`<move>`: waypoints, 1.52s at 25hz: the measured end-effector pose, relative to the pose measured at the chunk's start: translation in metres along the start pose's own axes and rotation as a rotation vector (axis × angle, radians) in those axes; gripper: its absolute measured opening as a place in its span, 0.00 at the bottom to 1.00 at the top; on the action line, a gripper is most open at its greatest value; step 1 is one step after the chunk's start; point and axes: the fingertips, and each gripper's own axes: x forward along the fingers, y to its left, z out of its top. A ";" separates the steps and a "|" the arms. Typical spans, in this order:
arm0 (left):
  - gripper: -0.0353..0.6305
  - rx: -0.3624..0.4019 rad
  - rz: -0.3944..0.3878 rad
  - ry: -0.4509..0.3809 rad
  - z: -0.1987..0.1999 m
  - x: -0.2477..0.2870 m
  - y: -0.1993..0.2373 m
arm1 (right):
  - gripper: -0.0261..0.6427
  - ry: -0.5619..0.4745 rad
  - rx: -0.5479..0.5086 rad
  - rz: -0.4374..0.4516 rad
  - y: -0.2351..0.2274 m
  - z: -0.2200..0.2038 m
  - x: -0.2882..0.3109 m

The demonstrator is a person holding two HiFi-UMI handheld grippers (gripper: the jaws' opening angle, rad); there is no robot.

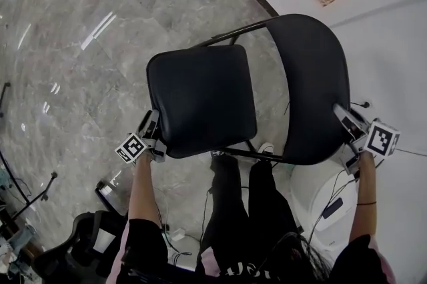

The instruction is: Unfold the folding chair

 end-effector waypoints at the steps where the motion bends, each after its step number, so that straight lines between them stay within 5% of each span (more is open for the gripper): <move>1: 0.39 0.025 0.025 -0.011 0.003 -0.001 0.006 | 0.24 -0.006 -0.003 0.021 0.006 -0.002 0.004; 3: 0.39 0.075 0.091 -0.012 0.009 -0.003 0.019 | 0.23 -0.009 -0.037 0.077 0.022 -0.004 0.011; 7: 0.22 0.161 0.188 0.075 0.014 -0.009 0.037 | 0.23 0.038 -0.138 0.218 0.082 -0.018 0.032; 9: 0.49 0.165 0.179 0.183 0.002 -0.011 0.042 | 0.23 0.085 -0.191 0.293 0.123 -0.035 0.048; 10: 0.53 0.186 0.174 0.234 -0.004 -0.011 0.042 | 0.23 0.110 -0.223 0.310 0.141 -0.044 0.056; 14: 0.50 0.313 0.184 0.319 -0.004 -0.012 0.041 | 0.20 0.099 -0.220 0.258 0.156 -0.050 0.070; 19: 0.50 0.223 0.151 0.293 -0.016 -0.007 0.035 | 0.18 0.066 -0.176 0.237 0.152 -0.042 0.069; 38: 0.42 0.155 0.050 0.155 -0.028 -0.044 -0.055 | 0.21 0.064 -0.247 0.015 0.147 -0.059 0.063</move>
